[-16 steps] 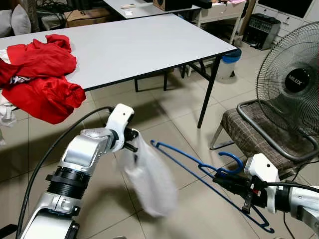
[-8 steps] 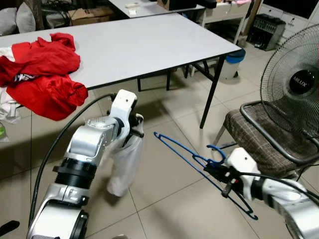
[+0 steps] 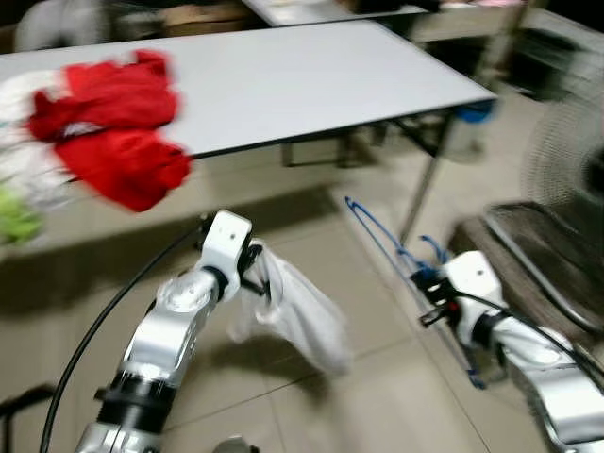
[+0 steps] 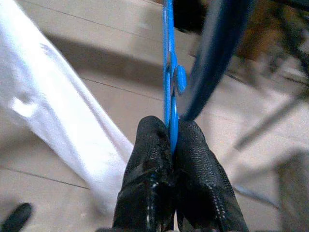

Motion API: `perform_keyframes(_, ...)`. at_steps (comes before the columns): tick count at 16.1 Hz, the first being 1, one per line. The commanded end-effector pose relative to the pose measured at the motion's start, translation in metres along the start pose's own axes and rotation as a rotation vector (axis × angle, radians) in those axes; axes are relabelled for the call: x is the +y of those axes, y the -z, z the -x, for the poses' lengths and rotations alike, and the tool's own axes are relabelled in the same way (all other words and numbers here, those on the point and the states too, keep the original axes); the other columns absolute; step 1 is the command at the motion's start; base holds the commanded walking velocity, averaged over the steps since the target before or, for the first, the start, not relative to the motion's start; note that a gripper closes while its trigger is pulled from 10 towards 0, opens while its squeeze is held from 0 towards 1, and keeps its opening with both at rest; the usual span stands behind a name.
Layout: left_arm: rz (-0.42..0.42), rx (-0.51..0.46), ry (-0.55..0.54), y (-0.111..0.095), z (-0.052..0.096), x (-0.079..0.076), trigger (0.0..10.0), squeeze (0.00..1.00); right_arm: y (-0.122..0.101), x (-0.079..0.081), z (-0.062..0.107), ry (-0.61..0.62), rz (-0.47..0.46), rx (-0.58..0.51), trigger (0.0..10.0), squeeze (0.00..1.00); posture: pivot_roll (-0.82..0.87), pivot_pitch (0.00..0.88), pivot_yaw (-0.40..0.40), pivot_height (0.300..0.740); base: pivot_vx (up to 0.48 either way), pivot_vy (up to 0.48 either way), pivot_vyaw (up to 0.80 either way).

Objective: Hang hanger

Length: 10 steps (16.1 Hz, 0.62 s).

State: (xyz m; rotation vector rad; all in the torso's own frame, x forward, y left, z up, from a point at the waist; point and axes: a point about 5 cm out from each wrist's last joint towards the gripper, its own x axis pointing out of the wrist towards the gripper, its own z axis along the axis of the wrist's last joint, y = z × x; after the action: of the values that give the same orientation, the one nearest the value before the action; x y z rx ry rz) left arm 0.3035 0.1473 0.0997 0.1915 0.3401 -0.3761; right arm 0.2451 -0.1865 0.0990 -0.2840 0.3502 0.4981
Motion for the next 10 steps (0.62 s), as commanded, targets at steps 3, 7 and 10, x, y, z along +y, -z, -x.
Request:
perform_keyframes(3,-0.054,-0.034,-0.064,-0.02,-0.006,0.006,10.0,0.0,-0.006,0.005,0.007,-0.089,-0.022,-0.013,10.0,0.0,-0.06,0.0,-0.021,0.74,0.0,0.0,0.0)
perform_keyframes(7,-0.012,0.026,-0.11,-0.029,-0.021,0.014,10.0,0.0,-0.012,0.013,0.02,-0.275,0.026,-0.005,10.0,0.0,-0.08,0.0,0.004,0.74,0.0,0.0,0.0)
perform_keyframes(10,0.013,0.029,-0.119,-0.039,-0.027,0.017,10.0,0.0,-0.012,0.024,0.017,-0.354,0.014,0.042,10.0,0.0,-0.09,0.0,0.015,0.74,0.0,0.0,0.0)
